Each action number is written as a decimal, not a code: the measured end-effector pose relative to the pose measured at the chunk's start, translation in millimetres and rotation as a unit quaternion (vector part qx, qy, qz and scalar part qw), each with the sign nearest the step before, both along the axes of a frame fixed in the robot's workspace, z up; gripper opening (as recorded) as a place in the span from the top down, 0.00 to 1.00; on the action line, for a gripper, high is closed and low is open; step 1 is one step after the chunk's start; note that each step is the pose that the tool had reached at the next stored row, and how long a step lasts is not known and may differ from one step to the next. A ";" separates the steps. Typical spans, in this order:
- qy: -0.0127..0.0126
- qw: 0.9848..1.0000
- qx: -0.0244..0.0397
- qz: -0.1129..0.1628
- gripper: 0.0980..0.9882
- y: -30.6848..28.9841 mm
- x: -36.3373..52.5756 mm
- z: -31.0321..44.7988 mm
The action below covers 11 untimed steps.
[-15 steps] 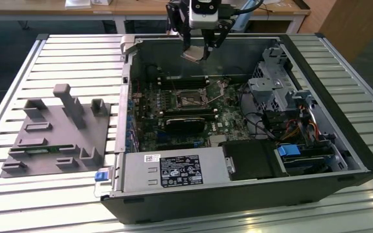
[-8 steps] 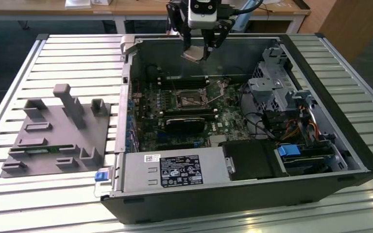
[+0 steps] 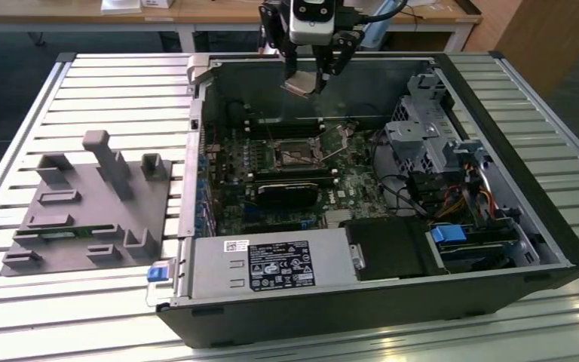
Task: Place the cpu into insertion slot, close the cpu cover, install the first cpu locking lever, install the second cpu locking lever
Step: 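Place the cpu into insertion slot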
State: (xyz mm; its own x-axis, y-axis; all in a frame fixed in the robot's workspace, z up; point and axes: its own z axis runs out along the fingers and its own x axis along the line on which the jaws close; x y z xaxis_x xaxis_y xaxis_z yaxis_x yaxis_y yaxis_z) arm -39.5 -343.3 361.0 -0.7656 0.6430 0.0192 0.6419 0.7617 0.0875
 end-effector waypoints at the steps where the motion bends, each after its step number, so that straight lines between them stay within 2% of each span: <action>1: 0.000 1.000 0.000 -0.001 0.50 0.0 0.0 0.0; 11: 0.000 1.000 0.000 -0.019 0.50 0.2 0.0 0.0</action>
